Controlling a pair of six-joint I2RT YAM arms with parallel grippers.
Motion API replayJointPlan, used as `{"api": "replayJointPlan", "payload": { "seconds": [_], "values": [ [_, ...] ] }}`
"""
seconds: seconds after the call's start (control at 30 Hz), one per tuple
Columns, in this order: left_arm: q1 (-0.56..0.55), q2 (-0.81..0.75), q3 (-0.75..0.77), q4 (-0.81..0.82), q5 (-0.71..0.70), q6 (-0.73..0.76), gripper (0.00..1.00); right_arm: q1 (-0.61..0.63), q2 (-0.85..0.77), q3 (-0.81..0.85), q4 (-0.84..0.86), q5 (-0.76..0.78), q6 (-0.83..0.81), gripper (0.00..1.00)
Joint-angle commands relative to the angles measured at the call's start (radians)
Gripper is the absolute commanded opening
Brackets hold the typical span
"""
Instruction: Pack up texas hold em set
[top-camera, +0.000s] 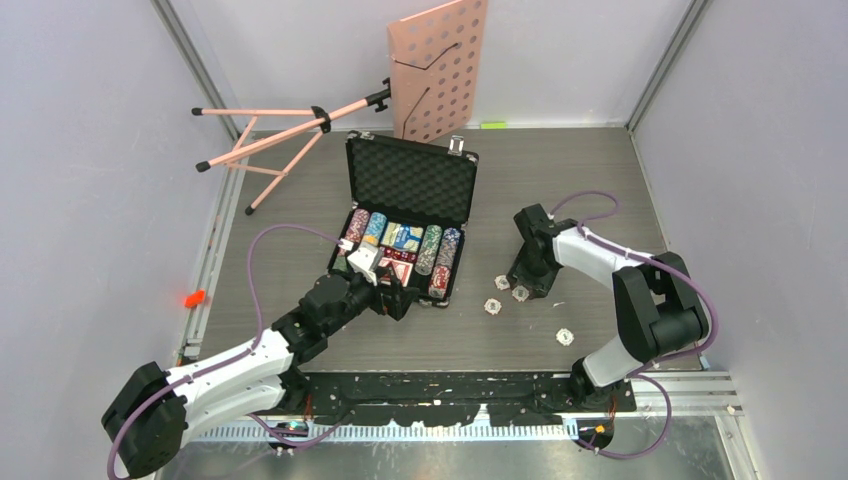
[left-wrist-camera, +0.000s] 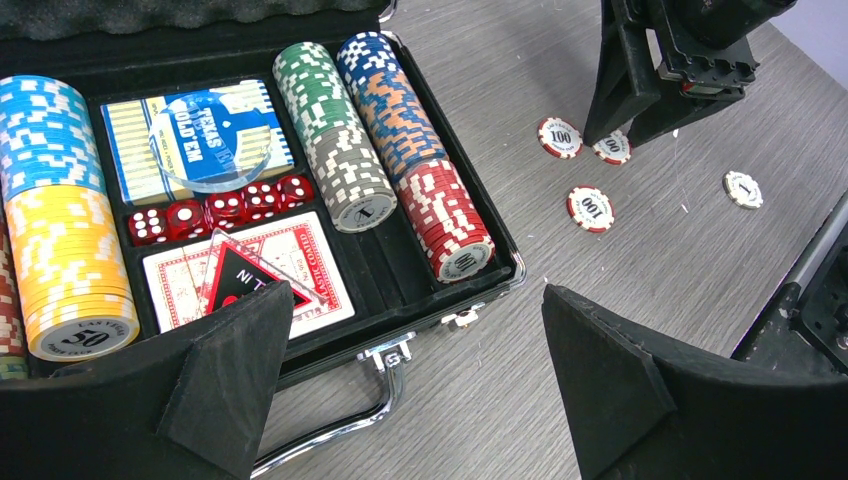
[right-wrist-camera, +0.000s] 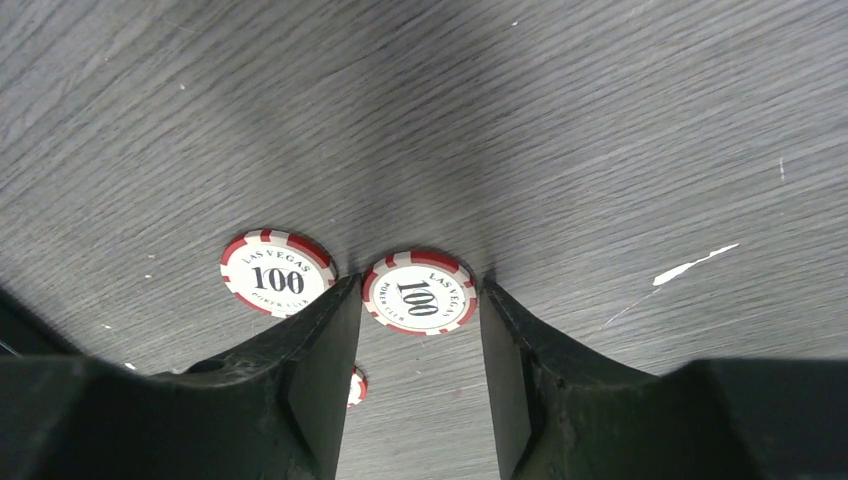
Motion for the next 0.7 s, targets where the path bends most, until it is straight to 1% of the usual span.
{"api": "replayJointPlan", "payload": {
  "seconds": [0.0,0.1,0.17,0.43,0.67],
  "values": [
    [0.000,-0.005,0.016,0.059,0.002,0.006,0.98,0.000,0.027,-0.037,0.044,0.001,0.000,0.50],
    [0.001,-0.005,0.017,0.059,0.001,0.006,0.98,0.001,0.016,-0.027,0.023,0.011,-0.002,0.43],
    [0.001,-0.004,0.017,0.059,0.002,0.007,0.98,0.001,-0.003,-0.012,-0.001,0.012,-0.008,0.41],
    [0.001,-0.006,0.016,0.059,0.005,0.007,0.98,0.000,-0.073,0.093,-0.102,-0.014,-0.021,0.40],
    [0.001,-0.010,0.016,0.058,0.004,0.009,0.98,0.000,-0.039,0.150,-0.087,-0.054,-0.014,0.40]
  ]
}}
